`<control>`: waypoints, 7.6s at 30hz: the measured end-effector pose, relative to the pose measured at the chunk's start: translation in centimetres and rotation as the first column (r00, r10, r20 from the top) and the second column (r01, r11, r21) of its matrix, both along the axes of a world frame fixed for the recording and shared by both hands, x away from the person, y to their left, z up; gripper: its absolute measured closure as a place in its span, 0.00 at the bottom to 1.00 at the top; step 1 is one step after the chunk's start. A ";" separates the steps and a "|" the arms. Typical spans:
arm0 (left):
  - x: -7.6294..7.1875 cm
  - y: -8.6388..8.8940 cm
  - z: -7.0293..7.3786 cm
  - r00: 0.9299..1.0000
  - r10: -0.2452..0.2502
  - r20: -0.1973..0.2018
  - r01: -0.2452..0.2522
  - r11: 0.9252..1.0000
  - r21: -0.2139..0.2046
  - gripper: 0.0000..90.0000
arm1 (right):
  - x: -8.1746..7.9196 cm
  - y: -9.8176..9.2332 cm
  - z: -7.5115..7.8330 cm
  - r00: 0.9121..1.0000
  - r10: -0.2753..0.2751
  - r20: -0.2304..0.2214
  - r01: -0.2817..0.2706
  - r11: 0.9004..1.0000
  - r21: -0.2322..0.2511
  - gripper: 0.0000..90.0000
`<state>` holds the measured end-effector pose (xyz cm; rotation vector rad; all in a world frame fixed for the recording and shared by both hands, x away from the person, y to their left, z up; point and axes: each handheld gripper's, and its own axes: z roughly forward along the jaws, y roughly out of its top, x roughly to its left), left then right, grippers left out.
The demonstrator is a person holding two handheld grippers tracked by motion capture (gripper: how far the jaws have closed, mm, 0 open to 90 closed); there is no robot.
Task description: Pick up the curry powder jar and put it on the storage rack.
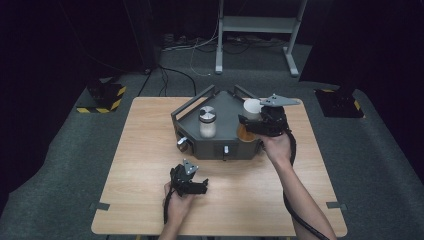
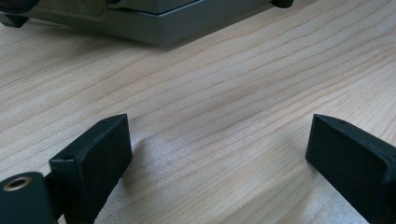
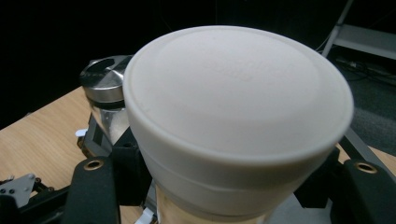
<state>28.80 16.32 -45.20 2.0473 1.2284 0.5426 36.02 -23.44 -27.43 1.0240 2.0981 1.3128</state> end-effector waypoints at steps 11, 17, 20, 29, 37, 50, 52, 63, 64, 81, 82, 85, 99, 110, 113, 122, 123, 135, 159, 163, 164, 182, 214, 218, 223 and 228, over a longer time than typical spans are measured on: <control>0.0 0.0 0.0 1.000 -0.002 0.001 0.002 1.000 -0.001 0.08 | 1.3 2.3 0.0 0.998 -0.055 -0.006 0.055 0.998 -0.033 0.40; 0.0 0.0 0.0 1.000 -0.002 0.003 0.002 1.000 -0.001 0.08 | 2.0 3.2 -0.3 0.998 -0.069 -0.004 0.068 0.996 -0.050 0.40; 0.0 0.0 0.0 1.000 -0.003 0.002 0.003 1.000 0.000 0.08 | 2.3 3.3 -0.4 0.997 -0.073 -0.008 0.072 0.996 -0.046 0.39; 0.0 0.0 0.0 1.000 -0.004 0.001 0.004 1.000 0.000 0.08 | 3.1 3.9 -1.2 0.997 -0.074 -0.013 0.073 0.996 -0.049 0.39; 0.0 0.0 0.0 1.000 -0.004 0.001 0.004 1.000 0.000 0.08 | 3.2 4.2 -1.8 0.997 -0.072 -0.008 0.072 0.996 -0.056 0.39; 0.0 0.1 0.0 1.000 -0.007 0.003 0.007 1.000 0.000 0.09 | 3.0 4.1 -2.3 0.997 -0.072 -0.010 0.071 0.996 -0.055 0.39; 0.0 0.1 0.0 1.000 -0.007 0.002 0.007 1.000 0.000 0.09 | 2.9 4.1 -2.3 0.998 -0.070 -0.008 0.070 0.996 -0.056 0.39; 0.0 0.1 0.0 1.000 -0.006 0.003 0.006 1.000 -0.001 0.09 | 2.6 4.1 -2.5 0.998 -0.064 0.002 0.064 0.996 -0.069 0.39; 0.0 0.1 0.0 1.000 -0.006 0.003 0.006 1.000 0.000 0.09 | 2.6 4.1 -2.4 0.998 -0.063 0.002 0.063 0.996 -0.071 0.39; 0.0 0.1 0.0 1.000 -0.007 0.003 0.007 1.000 -0.001 0.09 | 2.5 4.2 -2.3 0.998 -0.066 -0.005 0.066 0.995 -0.073 0.39; 0.0 0.1 0.0 1.000 -0.007 0.003 0.007 1.000 -0.001 0.09 | 2.5 4.2 -2.3 0.998 -0.066 -0.005 0.065 0.995 -0.073 0.39; 0.0 0.1 0.0 1.000 -0.007 0.003 0.007 1.000 0.000 0.09 | 2.6 4.1 -2.3 0.998 -0.064 -0.007 0.063 0.995 -0.072 0.38; 0.0 0.1 0.0 1.000 -0.007 0.003 0.007 1.000 -0.001 0.09 | 3.0 2.4 -2.9 0.999 -0.032 -0.032 0.032 0.999 0.006 0.17; 0.0 0.1 0.0 1.000 -0.006 0.003 0.006 1.000 -0.002 0.09 | 2.6 1.4 -3.4 0.999 -0.029 -0.042 0.030 0.999 0.032 0.17; 0.0 0.0 0.0 1.000 -0.005 0.003 0.005 1.000 -0.002 0.09 | 2.4 1.1 -3.5 0.999 -0.028 -0.040 0.029 0.999 0.036 0.17; 0.0 0.0 0.0 1.000 -0.005 0.003 0.005 1.000 0.001 0.08 | 1.7 0.2 -3.7 0.999 -0.023 -0.037 0.025 0.999 0.043 0.17; 0.0 0.0 0.0 1.000 -0.004 0.003 0.004 1.000 0.001 0.08 | 1.7 0.1 -3.7 0.999 -0.021 -0.034 0.022 0.999 0.041 0.17; 0.0 0.0 0.0 1.000 -0.004 0.001 0.004 1.000 0.005 0.08 | 0.8 -1.0 -4.3 0.999 -0.018 -0.034 0.019 0.999 0.044 0.17; 0.0 0.0 0.0 1.000 -0.004 0.002 0.004 1.000 0.005 0.08 | -2.1 -3.7 -7.3 0.999 0.009 -0.053 -0.005 0.998 0.062 0.17; 0.0 0.0 0.0 1.000 -0.004 0.002 0.004 1.000 0.004 0.08 | -2.5 -4.0 -7.9 0.999 0.004 -0.054 0.000 0.998 0.066 0.17; 0.0 0.0 0.0 1.000 -0.002 0.003 0.002 1.000 0.002 0.08 | -2.7 -4.1 -8.1 0.998 0.002 -0.056 0.002 0.998 0.064 0.17; 0.0 0.0 0.0 1.000 -0.004 0.002 0.004 1.000 0.005 0.08 | -4.4 -4.7 -12.8 0.992 -0.041 -0.118 0.044 0.999 0.025 0.17; 0.0 0.0 0.0 1.000 -0.003 0.002 0.003 1.000 0.004 0.08 | -5.9 -1.6 -17.9 0.973 -0.128 -0.194 0.104 0.986 -0.128 0.17; 0.0 0.0 0.0 1.000 -0.002 0.002 0.002 1.000 0.004 0.08 | -5.6 -0.9 -17.6 0.971 -0.129 -0.203 0.093 0.980 -0.177 0.16; -0.1 -0.1 0.0 1.000 0.003 0.002 -0.003 1.000 0.004 0.08 | -5.6 -0.8 -17.6 0.971 -0.125 -0.203 0.088 0.979 -0.183 0.15; -0.1 -0.1 0.0 1.000 0.002 0.002 -0.002 1.000 0.004 0.08 | -5.6 -0.8 -17.6 0.971 -0.125 -0.203 0.088 0.979 -0.183 0.15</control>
